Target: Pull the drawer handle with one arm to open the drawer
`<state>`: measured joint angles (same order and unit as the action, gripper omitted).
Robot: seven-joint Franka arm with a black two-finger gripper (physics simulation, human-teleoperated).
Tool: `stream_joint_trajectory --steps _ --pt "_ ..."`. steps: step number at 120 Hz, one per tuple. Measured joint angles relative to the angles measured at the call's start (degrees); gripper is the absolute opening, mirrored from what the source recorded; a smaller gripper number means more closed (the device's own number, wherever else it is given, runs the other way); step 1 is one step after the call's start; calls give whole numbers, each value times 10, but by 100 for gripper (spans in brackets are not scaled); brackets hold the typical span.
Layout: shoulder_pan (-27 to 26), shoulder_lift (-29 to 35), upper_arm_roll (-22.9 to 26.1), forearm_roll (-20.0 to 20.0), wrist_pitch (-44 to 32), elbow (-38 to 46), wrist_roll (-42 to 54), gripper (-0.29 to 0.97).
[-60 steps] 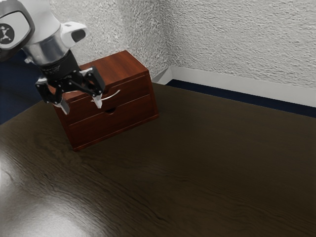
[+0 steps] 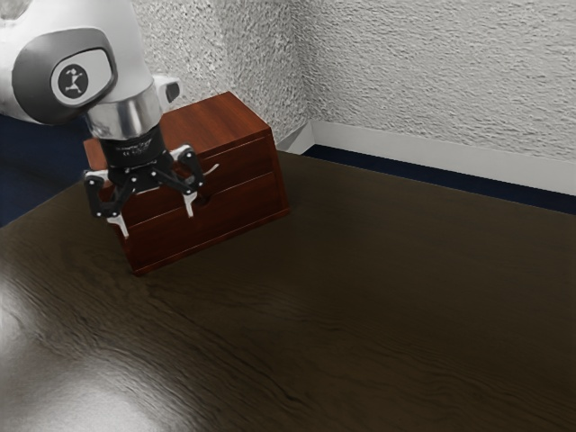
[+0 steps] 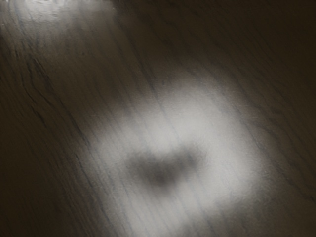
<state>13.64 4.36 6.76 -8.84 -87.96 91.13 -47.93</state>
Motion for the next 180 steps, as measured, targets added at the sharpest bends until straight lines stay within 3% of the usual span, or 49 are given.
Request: stream_joint_trajectory --steps 22,43,64,114,180 --pt "15 -52 22 -50 -79 -38 169 68" --pt "193 -64 185 -64 -128 -41 320 68" --pt "265 -87 209 -67 -160 -43 441 68" --pt "258 -112 208 -65 -239 -34 656 68" --pt "262 -170 206 -63 -266 -63 787 68"
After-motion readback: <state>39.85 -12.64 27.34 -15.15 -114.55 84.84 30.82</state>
